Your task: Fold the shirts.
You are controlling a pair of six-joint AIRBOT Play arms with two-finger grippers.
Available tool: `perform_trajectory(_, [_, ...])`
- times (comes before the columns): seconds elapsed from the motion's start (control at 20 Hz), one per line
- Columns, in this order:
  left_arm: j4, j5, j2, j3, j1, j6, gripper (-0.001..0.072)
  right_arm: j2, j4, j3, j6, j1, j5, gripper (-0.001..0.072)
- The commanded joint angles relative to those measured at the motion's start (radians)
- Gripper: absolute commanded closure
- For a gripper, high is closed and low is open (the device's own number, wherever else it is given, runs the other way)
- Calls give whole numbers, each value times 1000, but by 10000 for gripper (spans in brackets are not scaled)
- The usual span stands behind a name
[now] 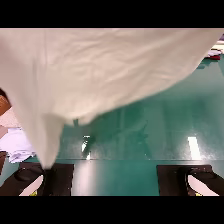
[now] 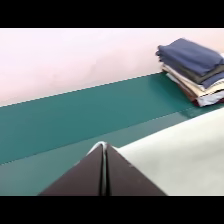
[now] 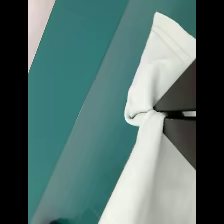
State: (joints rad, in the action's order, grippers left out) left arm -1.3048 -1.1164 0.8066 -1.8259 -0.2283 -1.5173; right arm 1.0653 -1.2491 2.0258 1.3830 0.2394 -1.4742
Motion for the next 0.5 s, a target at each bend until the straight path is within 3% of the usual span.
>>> perform_trajectory(0.0, [43,-122,52,4,0,34,686,47,-6,-43,52,0,-100,697])
perform_trajectory(0.15, [38,-319,200,116,0,60,685,169,2,-197,56,0,-222,696])
perform_trajectory(0.25, [44,-342,297,272,0,84,685,277,1,-321,52,0,-262,697])
perform_trajectory(0.35, [49,-245,393,451,0,87,685,380,1,-432,2,0,-234,696])
perform_trajectory(0.45, [53,-63,500,581,0,98,684,468,0,-501,-15,0,-164,696])
